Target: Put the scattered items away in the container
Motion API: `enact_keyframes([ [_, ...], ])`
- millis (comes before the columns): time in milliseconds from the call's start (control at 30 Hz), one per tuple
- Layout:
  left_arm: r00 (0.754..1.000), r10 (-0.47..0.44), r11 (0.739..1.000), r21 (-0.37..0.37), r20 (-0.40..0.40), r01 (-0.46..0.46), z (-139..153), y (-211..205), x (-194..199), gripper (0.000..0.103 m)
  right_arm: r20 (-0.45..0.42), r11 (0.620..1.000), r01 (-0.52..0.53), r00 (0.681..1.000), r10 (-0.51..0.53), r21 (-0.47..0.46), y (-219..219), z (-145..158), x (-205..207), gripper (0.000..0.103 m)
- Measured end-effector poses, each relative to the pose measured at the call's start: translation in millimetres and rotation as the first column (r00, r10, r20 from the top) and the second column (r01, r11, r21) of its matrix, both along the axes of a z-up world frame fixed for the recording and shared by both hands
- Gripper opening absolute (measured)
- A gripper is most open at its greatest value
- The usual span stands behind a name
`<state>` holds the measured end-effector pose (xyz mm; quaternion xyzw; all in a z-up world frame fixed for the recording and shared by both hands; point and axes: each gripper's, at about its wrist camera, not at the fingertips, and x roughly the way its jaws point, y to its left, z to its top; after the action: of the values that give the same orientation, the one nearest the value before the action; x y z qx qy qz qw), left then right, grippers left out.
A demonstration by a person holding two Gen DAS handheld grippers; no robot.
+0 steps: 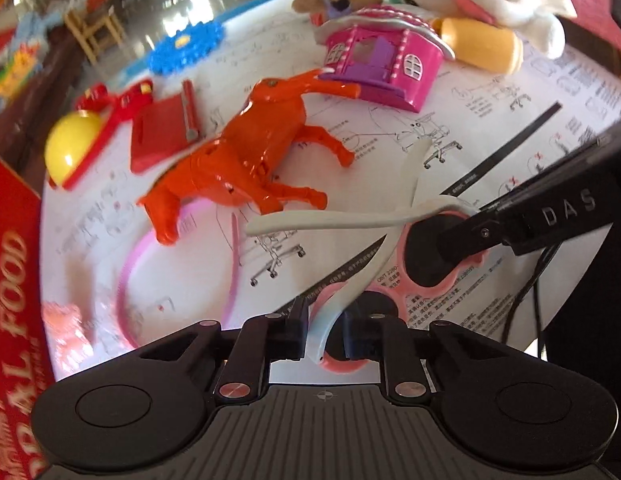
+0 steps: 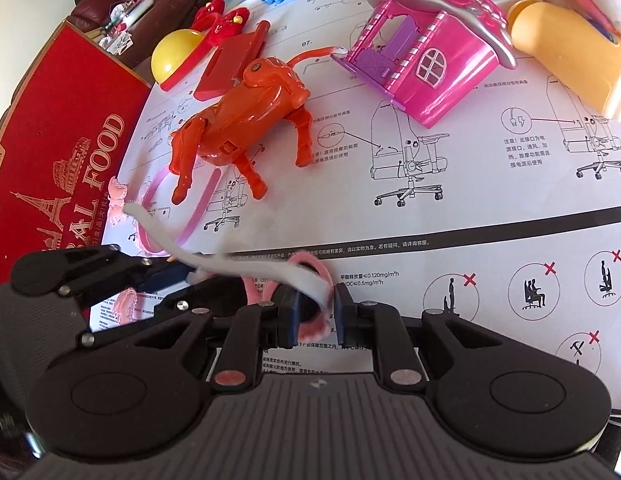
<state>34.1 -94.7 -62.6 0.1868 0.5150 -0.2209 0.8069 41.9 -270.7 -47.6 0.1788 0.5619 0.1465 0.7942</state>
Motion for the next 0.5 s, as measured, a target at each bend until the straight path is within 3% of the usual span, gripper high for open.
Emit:
enact_keyframes([
  [100,0.984,0.055,0.987,-0.140,-0.169,-0.080,2.0,19.3,19.4,0.008,0.067,0.999,-0.003,0.998,0.006,-0.046,1.7,6.6,-0.2,0.024],
  [167,0.973,0.057,0.976,-0.190,-0.226,-0.101,2.5,27.3,26.1,0.005,0.116,0.997,-0.018,0.993,0.026,-0.069,5.1,11.9,0.1,0.025],
  [367,0.969,-0.006,0.980,-0.192,-0.249,-0.043,3.3,26.4,27.0,0.005,0.261,0.972,-0.115,0.951,0.168,-0.207,24.1,26.3,0.9,0.046],
  [500,0.967,0.023,0.984,-0.167,-0.253,-0.067,-0.6,26.2,31.3,0.005,0.272,0.958,-0.141,0.939,0.209,-0.252,29.1,26.9,10.0,0.047],
])
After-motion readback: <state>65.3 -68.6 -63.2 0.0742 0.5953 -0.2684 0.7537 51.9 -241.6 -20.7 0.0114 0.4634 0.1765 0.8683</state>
